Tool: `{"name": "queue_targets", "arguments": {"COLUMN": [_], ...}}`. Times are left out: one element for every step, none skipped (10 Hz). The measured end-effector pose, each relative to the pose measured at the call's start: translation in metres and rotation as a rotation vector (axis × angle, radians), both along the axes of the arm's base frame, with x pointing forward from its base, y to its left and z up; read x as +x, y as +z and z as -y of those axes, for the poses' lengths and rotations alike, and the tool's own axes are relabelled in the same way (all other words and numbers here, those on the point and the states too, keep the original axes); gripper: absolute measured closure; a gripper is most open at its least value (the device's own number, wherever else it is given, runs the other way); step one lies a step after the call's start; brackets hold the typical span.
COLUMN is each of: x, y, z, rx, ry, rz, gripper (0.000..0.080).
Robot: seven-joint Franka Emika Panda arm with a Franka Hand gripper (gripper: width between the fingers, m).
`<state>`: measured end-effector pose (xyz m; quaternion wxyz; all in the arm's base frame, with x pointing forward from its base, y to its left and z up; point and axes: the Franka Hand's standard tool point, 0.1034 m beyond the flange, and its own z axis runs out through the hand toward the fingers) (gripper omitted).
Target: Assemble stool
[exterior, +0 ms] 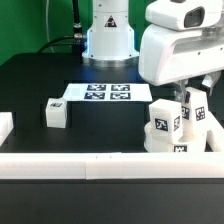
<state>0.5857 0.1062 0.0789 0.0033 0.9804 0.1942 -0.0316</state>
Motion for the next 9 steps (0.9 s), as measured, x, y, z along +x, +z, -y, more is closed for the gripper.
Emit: {"name": "queue_targets", "arguments": {"x": [-0.0007, -0.0010, -0.0012, -0.0015, -0.0015, -0.0012, -0.0009, -0.0007, -0.0006], "y": [-0.0002, -0.0003, -0.0005, -0.0006, -0.0007, -0.0005, -0.0004, -0.0002, -0.0002], "z": [-0.0037, -0.0059, -0.0075, -0.0089, -0.0115, -0.0121, -0.0121, -0.0130, -0.0132], "rx": [-0.006, -0.010, -0.010, -0.009, -0.020, -0.025, -0.026, -0.028, -0.030], "ry": [-0.151, -0.309, -0.443, -0.576, -0.673, -0.705, -0.766, -0.852, -0.905], "rz": [0.002, 0.005, 0.006, 0.002, 0.004, 0.007, 0.008, 0.008, 0.008], "gripper": [0.0465, 0.0465, 0.0465, 0.0465, 0.0465, 0.0465, 0.0465, 0.0465, 0.0464]}}
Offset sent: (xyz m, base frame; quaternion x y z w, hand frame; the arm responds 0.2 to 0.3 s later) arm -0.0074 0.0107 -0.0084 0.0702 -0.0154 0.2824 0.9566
